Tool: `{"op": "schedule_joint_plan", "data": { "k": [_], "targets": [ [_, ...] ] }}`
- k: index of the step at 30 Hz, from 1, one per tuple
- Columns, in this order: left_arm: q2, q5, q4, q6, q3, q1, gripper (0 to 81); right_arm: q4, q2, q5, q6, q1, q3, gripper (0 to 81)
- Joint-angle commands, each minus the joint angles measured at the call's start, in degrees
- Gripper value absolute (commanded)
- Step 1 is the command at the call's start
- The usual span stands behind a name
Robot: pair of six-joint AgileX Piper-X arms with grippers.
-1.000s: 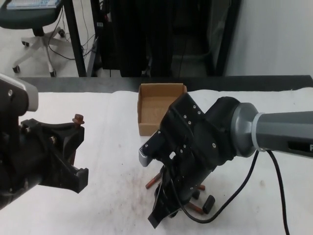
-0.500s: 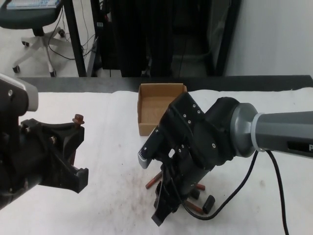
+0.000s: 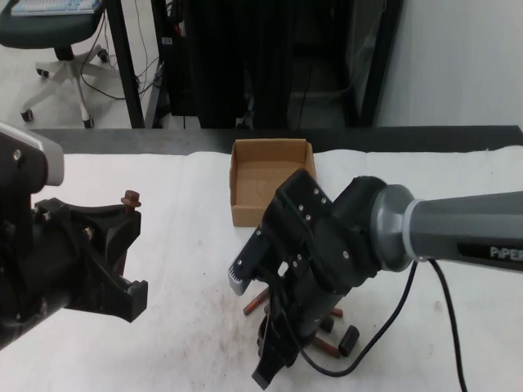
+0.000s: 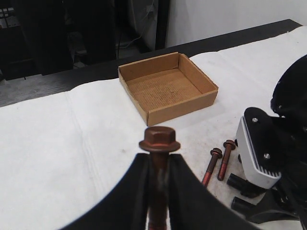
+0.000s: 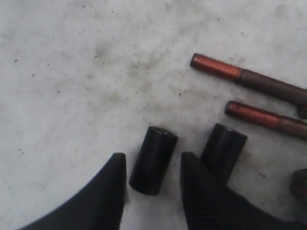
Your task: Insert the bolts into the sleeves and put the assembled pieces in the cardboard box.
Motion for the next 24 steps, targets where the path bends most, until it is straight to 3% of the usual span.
{"op": "schedule_joint_plan", "data": {
  "k": [1, 20, 24],
  "targets": [
    [-0.6, -0.3, -0.7, 0.0, -0.2, 0.1, 0.3, 0.3, 0.7, -0.5, -0.4, 0.2, -0.5, 36.3],
    [-0.6, -0.3, -0.7, 2.3, -0.2, 0.1, 0.3, -0.5, 2.1, 0.2, -0.4, 0.1, -0.5, 36.3],
    [-0.6, -0.3, -0.7, 2.6, -0.2, 0.1, 0.3, -1.2, 2.1, 0.2, 5.1, 0.1, -0.5, 36.3]
  ]
}}
